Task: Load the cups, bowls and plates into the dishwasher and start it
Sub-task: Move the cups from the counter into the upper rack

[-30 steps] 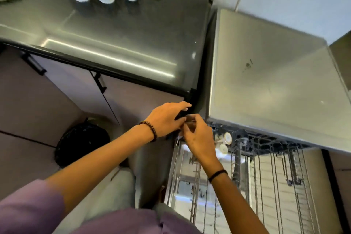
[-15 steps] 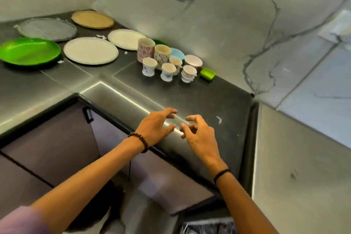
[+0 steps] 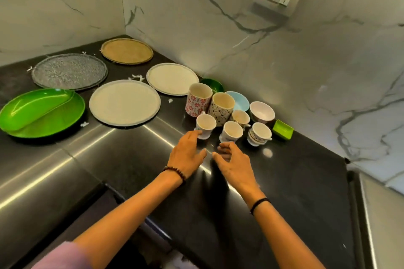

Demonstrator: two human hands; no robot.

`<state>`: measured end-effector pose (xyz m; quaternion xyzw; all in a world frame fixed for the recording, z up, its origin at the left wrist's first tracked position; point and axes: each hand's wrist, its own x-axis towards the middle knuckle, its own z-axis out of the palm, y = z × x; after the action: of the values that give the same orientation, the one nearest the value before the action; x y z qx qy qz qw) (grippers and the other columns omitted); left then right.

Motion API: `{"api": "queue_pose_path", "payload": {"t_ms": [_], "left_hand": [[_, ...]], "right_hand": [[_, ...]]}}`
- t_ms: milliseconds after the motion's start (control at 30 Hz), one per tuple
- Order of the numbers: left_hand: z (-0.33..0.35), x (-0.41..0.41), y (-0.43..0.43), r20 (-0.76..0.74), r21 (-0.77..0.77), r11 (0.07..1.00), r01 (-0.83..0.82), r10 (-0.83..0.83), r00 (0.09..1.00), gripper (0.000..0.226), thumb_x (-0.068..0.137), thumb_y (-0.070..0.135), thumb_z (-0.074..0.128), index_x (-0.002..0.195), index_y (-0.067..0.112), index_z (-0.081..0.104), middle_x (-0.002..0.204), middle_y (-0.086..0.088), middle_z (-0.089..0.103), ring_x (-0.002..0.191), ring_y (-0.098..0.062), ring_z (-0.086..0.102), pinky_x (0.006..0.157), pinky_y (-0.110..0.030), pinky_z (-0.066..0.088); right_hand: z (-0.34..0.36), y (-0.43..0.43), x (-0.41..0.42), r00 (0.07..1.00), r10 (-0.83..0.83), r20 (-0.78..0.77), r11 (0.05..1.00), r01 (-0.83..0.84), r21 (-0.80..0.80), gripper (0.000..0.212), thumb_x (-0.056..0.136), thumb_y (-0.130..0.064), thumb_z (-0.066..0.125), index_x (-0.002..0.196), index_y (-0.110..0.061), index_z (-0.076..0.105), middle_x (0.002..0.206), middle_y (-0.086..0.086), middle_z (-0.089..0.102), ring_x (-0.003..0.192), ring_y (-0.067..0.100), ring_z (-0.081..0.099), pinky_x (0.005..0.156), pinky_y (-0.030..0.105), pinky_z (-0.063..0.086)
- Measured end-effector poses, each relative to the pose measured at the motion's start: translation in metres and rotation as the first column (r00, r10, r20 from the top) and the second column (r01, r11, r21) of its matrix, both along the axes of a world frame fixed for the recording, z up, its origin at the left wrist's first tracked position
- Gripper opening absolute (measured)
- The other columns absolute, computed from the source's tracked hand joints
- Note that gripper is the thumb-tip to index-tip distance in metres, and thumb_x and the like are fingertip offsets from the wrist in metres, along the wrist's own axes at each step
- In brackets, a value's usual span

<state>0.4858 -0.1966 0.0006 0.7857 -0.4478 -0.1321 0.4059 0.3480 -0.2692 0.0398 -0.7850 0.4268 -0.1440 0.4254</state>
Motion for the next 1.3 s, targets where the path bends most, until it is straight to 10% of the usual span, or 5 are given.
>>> {"api": "queue_pose_path", "payload": {"t_ms": [233, 600, 800, 1000, 1300], "left_hand": [[-0.008, 0.035, -0.046, -0.231, -0.128, 0.992, -0.020, -0.010, 0.973, 0.067, 0.075, 0.025, 0.078, 0.133, 0.018, 0.045, 0.128, -0.004, 0.055, 0.117, -0.018, 0.054, 0.095, -0.029, 0.046], [0.005, 0.029, -0.037, -0.194, -0.176, 0.984, -0.007, -0.027, 0.981, 0.062, 0.067, 0.037, 0.085, 0.120, 0.027, 0.054, 0.113, 0.010, 0.063, 0.102, -0.005, 0.061, 0.085, -0.022, 0.054], [0.039, -0.016, 0.004, -0.308, -0.184, 0.977, 0.108, -0.162, 0.937, 0.065, 0.063, 0.043, 0.085, 0.119, 0.026, 0.055, 0.108, 0.019, 0.062, 0.101, 0.007, 0.057, 0.079, -0.003, 0.045], [0.050, -0.078, 0.010, -0.473, -0.198, 0.950, 0.240, -0.307, 0.826, 0.063, 0.064, 0.039, 0.086, 0.118, 0.026, 0.056, 0.110, 0.015, 0.065, 0.101, 0.005, 0.061, 0.085, -0.011, 0.049], [0.048, -0.182, 0.032, -0.490, -0.168, 0.842, 0.512, -0.522, 0.698, 0.061, 0.067, 0.039, 0.084, 0.119, 0.024, 0.055, 0.112, 0.016, 0.064, 0.103, 0.003, 0.060, 0.087, -0.012, 0.049]], "right_hand": [[-0.012, -0.012, 0.046, 0.995, 0.061, 0.083, 0.986, -0.073, 0.150, 0.079, 0.092, 0.002, 0.049, 0.156, -0.025, 0.011, 0.160, -0.001, 0.025, 0.144, 0.014, 0.031, 0.116, 0.031, 0.032], [-0.007, -0.007, 0.033, 0.976, -0.148, 0.161, 0.972, 0.114, 0.203, 0.047, 0.098, -0.008, 0.044, 0.136, -0.035, 0.050, 0.132, -0.010, 0.059, 0.116, 0.001, 0.054, 0.107, 0.030, 0.044], [0.005, 0.017, -0.010, 0.869, -0.428, 0.248, 0.884, 0.347, 0.313, 0.018, 0.100, -0.038, 0.050, 0.115, -0.036, 0.060, 0.111, -0.014, 0.066, 0.105, 0.006, 0.063, 0.093, 0.036, 0.055], [0.018, 0.035, -0.062, 0.646, -0.721, 0.253, 0.580, 0.361, 0.730, 0.027, 0.097, -0.047, 0.053, 0.098, -0.026, 0.070, 0.090, -0.001, 0.077, 0.084, 0.016, 0.073, 0.070, 0.032, 0.059], [0.012, 0.088, -0.176, 0.421, -0.866, 0.271, 0.459, 0.452, 0.764, 0.028, 0.097, -0.046, 0.053, 0.092, -0.028, 0.073, 0.085, 0.001, 0.076, 0.082, 0.017, 0.071, 0.072, 0.037, 0.058]]}}
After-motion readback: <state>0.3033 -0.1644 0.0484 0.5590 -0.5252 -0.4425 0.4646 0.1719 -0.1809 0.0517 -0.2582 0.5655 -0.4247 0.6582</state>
